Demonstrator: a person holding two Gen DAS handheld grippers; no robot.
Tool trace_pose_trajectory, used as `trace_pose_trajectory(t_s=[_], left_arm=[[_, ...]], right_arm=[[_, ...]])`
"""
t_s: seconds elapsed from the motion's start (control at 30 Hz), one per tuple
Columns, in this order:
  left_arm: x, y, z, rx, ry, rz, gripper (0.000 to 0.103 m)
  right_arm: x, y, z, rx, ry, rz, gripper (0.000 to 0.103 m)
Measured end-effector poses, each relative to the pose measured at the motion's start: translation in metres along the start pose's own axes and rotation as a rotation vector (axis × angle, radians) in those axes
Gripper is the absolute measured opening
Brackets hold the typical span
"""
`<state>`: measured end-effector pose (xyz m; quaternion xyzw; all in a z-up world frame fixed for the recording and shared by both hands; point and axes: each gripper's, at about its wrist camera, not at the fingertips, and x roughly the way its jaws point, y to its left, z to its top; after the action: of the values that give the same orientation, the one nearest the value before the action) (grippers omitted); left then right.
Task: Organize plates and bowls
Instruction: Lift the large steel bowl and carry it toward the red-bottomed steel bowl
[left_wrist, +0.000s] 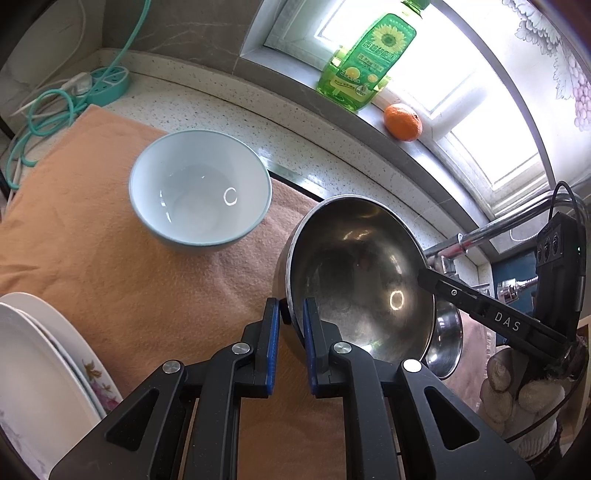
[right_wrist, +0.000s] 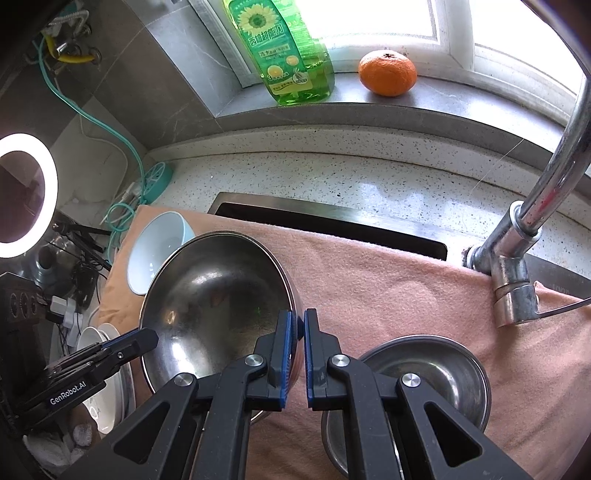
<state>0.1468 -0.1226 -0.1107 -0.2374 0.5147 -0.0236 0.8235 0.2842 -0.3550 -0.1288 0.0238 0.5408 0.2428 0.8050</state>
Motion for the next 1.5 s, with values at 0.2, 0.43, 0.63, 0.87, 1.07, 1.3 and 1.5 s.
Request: trace_pose_trajectory(t_s=[0.2, 0.43, 0.63, 0.87, 1.07, 1.3, 1.5], left_arm=[[-0.014, 0.005, -0.005, 0.007, -0.010, -0.001, 0.011], [-0.029, 0.011, -0.012, 0.023, -0.015, -0.008, 0.011], [-0.041, 0.017, -0.019, 0.041, -0.015, -0.013, 0.011], [-0.054, 0.026, -0.033, 0.065, 0.000, -0.028, 0.011], [-0.061, 0.032, -0.046, 0.086, 0.017, -0.041, 0.011], [-0.066, 0.039, -0.060, 0.108, 0.044, -0.047, 0.011], [-0.070, 0.044, -0.071, 0.131, 0.064, -0.048, 0.011]], right_arm=[[-0.008, 0.012, -0.009, 0.003, -0.012, 0.006, 0.006], [-0.019, 0.026, -0.022, 0.012, -0.030, 0.010, 0.006], [-0.027, 0.037, -0.039, 0.027, -0.036, 0.012, 0.006], [-0.037, 0.048, -0.063, 0.057, -0.046, 0.016, 0.006], [-0.045, 0.055, -0.086, 0.090, -0.060, 0.016, 0.007], [-0.046, 0.061, -0.115, 0.129, -0.057, 0.014, 0.007], [-0.045, 0.065, -0.136, 0.165, -0.053, 0.018, 0.007]])
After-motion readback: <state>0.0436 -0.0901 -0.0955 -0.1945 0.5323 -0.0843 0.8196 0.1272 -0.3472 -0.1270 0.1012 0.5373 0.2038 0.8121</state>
